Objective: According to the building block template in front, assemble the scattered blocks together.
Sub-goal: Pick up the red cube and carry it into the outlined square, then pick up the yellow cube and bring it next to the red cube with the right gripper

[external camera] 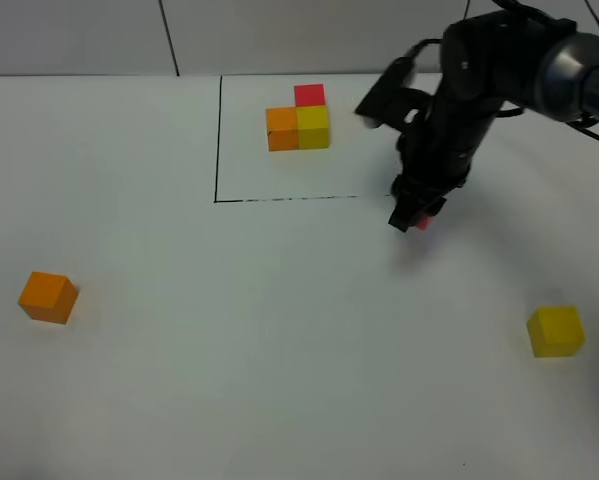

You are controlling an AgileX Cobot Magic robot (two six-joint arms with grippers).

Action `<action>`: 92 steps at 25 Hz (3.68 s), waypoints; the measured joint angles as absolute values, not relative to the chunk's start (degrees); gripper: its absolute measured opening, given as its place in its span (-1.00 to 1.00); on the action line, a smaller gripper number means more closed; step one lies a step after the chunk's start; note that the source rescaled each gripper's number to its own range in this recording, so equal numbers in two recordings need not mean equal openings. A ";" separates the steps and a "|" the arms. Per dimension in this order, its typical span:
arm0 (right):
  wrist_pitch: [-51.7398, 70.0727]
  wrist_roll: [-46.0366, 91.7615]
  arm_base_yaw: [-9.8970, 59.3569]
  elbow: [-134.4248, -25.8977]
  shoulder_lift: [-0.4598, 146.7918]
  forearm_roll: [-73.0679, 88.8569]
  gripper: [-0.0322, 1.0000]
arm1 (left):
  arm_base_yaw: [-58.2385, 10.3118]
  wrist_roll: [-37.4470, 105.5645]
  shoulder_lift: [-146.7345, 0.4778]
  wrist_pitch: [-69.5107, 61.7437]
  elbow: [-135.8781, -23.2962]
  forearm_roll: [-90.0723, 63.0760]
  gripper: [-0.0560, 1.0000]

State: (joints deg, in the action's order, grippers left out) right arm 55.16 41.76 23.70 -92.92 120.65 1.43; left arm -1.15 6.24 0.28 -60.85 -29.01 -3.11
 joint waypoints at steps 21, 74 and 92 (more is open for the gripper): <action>69.06 57.98 31.58 -119.71 138.71 2.64 -0.93 | -1.15 6.24 0.28 -60.85 -29.01 -3.11 0.88; 69.78 59.37 31.58 -126.54 145.35 3.06 0.26 | -1.15 6.24 0.28 -60.85 -29.01 -3.11 -0.88; 69.64 34.76 27.50 -111.81 128.84 3.84 0.43 | -1.15 6.24 0.28 -60.85 -29.01 -3.11 -0.88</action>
